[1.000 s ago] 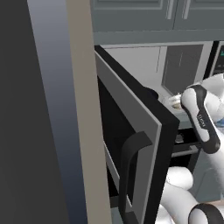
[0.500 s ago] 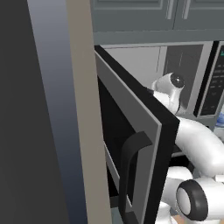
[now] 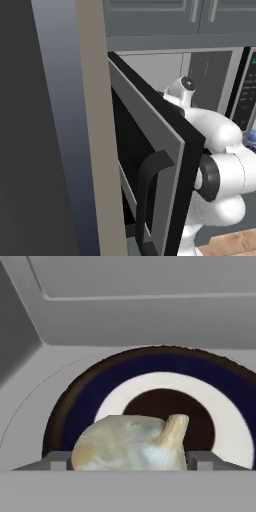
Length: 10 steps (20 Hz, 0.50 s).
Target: Pick the garlic from the counter and place it in the microwave.
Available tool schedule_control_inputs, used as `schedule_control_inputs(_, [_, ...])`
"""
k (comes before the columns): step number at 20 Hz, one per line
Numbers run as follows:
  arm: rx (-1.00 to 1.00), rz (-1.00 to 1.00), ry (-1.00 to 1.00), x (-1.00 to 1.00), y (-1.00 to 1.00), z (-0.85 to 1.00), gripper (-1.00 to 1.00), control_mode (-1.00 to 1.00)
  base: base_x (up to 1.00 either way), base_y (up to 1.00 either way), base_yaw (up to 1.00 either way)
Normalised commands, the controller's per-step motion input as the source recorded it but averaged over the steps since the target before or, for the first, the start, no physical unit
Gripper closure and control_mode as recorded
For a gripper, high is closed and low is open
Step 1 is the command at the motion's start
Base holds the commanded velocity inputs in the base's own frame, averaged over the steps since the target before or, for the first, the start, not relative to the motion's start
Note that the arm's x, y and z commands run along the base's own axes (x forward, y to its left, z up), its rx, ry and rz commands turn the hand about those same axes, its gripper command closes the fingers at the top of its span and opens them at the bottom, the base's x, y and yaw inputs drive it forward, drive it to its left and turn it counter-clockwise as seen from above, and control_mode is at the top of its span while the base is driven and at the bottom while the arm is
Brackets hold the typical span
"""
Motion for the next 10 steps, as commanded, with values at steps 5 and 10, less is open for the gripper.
schedule_control_inputs(5, [0.00, 0.00, 0.00, 0.32, -0.07, -0.45, 1.00, -1.00, 0.00, 0.00, 0.00])
schedule_control_inputs(10, [0.00, 0.00, 0.00, 0.15, 0.00, -0.19, -1.00, -1.00, 0.00, 0.00, 0.00])
